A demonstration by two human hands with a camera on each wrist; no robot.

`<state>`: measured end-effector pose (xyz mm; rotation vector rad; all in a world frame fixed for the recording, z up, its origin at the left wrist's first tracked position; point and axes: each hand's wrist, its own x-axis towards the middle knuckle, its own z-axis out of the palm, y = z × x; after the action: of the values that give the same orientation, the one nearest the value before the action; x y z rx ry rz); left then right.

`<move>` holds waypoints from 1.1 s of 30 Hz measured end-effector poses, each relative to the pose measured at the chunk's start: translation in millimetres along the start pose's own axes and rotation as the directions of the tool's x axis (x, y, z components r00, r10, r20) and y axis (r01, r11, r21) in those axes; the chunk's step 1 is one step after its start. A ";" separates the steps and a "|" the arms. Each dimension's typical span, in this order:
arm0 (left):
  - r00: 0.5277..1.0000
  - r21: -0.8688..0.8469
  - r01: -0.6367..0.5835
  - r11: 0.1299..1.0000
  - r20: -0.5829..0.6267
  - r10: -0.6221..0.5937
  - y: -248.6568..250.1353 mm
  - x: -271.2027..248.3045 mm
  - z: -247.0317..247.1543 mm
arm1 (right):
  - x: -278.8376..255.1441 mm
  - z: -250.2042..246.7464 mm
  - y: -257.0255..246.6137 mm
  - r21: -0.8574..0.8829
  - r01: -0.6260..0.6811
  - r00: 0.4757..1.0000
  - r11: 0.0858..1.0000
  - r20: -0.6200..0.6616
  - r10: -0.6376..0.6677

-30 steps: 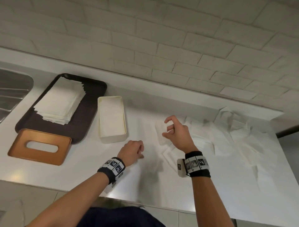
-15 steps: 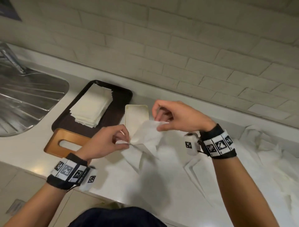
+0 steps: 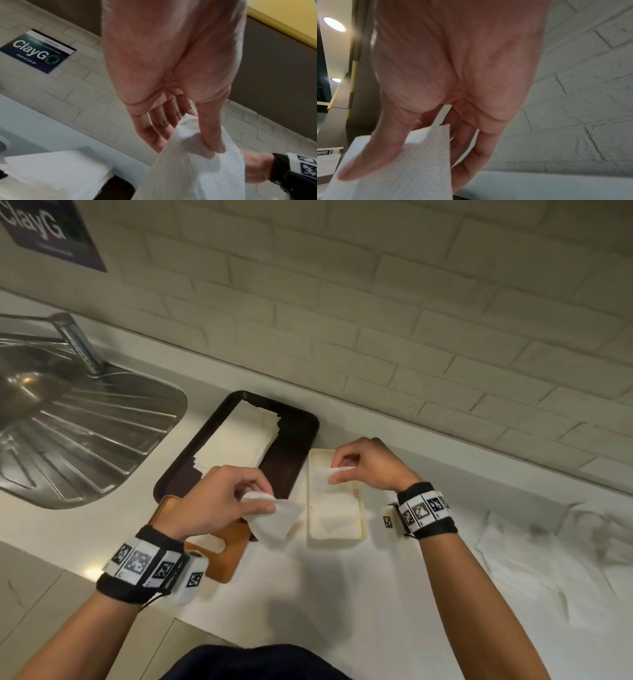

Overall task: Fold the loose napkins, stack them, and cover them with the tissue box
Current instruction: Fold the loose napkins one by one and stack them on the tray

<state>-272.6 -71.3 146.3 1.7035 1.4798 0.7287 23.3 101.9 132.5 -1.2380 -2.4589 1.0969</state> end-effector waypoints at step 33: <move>0.966 -0.272 -0.065 0.960 -0.260 -0.008 29.4 111.0 4.0 | -53.0 102.4 17.9 -0.719 -0.045 0.997 0.693 -0.077 -0.016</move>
<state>-234.2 35.8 162.2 1.4582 1.4455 1.1557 21.8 14.0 55.8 -1.4238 -2.9168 0.0000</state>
